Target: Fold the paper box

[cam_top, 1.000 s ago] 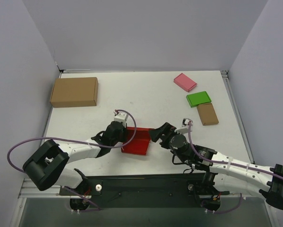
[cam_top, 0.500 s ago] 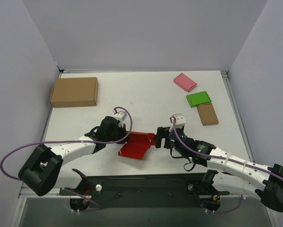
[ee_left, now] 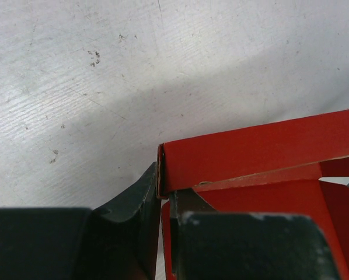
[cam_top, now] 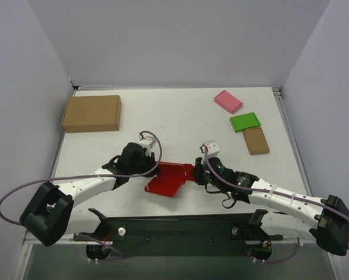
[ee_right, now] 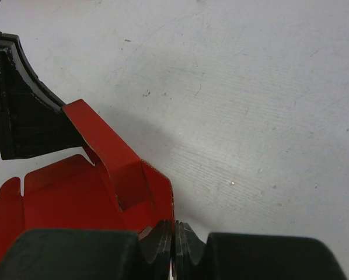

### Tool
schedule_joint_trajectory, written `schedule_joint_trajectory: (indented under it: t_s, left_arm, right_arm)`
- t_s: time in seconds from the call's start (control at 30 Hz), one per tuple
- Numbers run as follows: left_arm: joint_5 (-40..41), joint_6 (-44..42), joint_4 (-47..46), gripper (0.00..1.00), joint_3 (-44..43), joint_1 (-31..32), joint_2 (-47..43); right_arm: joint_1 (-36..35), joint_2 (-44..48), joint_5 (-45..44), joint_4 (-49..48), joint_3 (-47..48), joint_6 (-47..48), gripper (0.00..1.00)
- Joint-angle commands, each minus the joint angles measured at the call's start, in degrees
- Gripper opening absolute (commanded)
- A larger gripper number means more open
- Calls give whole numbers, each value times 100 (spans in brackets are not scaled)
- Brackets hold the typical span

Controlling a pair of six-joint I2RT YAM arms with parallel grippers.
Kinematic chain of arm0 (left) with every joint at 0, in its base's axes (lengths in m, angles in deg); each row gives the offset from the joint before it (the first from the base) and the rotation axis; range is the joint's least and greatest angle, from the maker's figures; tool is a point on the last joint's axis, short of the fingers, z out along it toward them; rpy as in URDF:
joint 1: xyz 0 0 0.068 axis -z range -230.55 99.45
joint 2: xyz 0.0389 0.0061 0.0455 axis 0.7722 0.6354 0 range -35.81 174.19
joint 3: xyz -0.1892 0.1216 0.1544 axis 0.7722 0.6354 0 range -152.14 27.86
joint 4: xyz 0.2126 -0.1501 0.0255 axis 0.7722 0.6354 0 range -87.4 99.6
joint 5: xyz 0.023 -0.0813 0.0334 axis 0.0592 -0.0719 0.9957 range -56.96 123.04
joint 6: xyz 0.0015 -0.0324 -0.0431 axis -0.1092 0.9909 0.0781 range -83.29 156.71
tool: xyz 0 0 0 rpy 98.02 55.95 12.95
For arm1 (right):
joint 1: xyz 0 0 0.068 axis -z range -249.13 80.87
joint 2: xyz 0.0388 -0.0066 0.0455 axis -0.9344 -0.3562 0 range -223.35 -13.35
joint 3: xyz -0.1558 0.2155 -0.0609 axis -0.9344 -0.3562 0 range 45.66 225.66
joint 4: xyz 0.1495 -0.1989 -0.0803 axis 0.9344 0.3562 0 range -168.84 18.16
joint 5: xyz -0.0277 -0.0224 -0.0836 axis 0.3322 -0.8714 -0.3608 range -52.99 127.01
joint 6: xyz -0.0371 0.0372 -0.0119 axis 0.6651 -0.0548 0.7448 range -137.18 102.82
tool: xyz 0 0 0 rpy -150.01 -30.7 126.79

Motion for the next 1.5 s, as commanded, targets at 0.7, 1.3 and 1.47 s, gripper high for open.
schedule_joint_trajectory:
  t_s: [0.7, 1.3, 1.47]
  left_arm:
    - [1451, -17, 734, 0, -479, -24, -125]
    - [493, -52, -329, 59, 224, -51, -1092]
    - [440, -140, -364, 65, 347, -42, -1039]
  right_arm:
    - [-294, 451, -156, -188, -120, -164, 0]
    - [-461, -59, -622, -1383, -832, 855, 0]
    - [-443, -50, -683, -1524, -938, 1084, 0]
